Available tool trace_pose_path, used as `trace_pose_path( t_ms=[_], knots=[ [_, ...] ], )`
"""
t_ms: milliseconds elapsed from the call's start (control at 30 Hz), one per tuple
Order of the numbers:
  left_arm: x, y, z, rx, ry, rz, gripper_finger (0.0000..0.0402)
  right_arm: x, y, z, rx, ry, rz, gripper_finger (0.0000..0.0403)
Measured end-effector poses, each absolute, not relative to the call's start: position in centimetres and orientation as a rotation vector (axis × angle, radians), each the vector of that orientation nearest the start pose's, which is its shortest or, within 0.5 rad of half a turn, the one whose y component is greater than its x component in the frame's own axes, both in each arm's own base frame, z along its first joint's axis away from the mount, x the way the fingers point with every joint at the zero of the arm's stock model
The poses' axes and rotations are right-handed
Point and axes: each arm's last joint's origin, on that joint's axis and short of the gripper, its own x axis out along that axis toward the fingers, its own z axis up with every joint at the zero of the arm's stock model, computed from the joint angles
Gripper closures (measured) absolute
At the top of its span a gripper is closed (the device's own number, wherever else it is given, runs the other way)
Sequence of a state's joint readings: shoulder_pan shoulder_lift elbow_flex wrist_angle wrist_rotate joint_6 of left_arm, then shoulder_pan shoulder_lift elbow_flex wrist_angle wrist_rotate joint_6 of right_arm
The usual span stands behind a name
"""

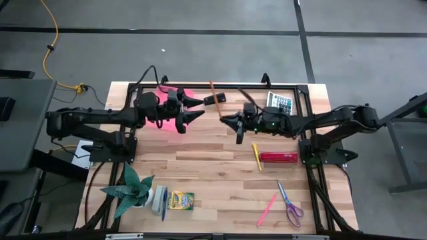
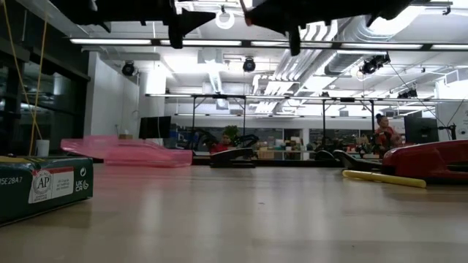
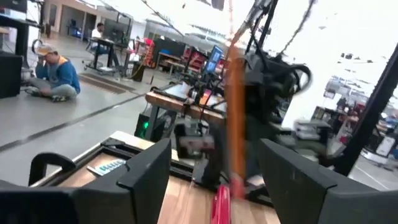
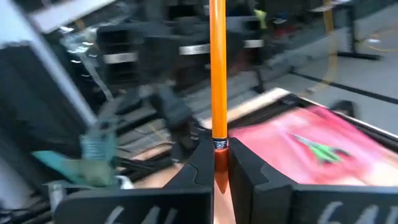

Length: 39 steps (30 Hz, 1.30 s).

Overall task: Pack school essentials
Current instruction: Put the orange pencil into the pink supply box

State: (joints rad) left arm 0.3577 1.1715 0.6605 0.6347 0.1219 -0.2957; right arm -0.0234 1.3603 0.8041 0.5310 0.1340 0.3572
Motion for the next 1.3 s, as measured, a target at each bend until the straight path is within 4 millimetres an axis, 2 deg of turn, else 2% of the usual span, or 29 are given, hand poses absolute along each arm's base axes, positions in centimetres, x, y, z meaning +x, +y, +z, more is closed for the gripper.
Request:
trace_pose_path(
  t_ms=[267,600,700,933,1167,1300],
  knots=[
    [25.8,7.6,28.1,-0.292,-0.163,0.161,0.0174,33.0,-0.5,27.0,0.354,0.044,-0.112,0.0403],
    [26.0,7.0,28.3,-0.257,-0.189,0.169,0.0179,33.6,-0.5,27.0,0.357,0.03,-0.136,0.0403],
    [25.9,7.1,28.5,-0.238,-0.199,0.21,0.0203,33.5,-0.6,27.2,0.356,0.016,-0.139,0.0403],
    [25.9,7.2,28.5,-0.224,-0.204,0.234,0.03,33.5,-0.6,27.1,0.358,0.02,-0.139,0.0403],
    [25.9,7.2,28.5,-0.195,-0.196,0.233,0.038,33.5,-0.6,27.0,0.359,0.025,-0.146,0.0403],
    [25.9,7.1,28.5,-0.189,-0.195,0.226,0.0391,33.5,-0.6,27.0,0.357,0.026,-0.147,0.0399]
  ],
)
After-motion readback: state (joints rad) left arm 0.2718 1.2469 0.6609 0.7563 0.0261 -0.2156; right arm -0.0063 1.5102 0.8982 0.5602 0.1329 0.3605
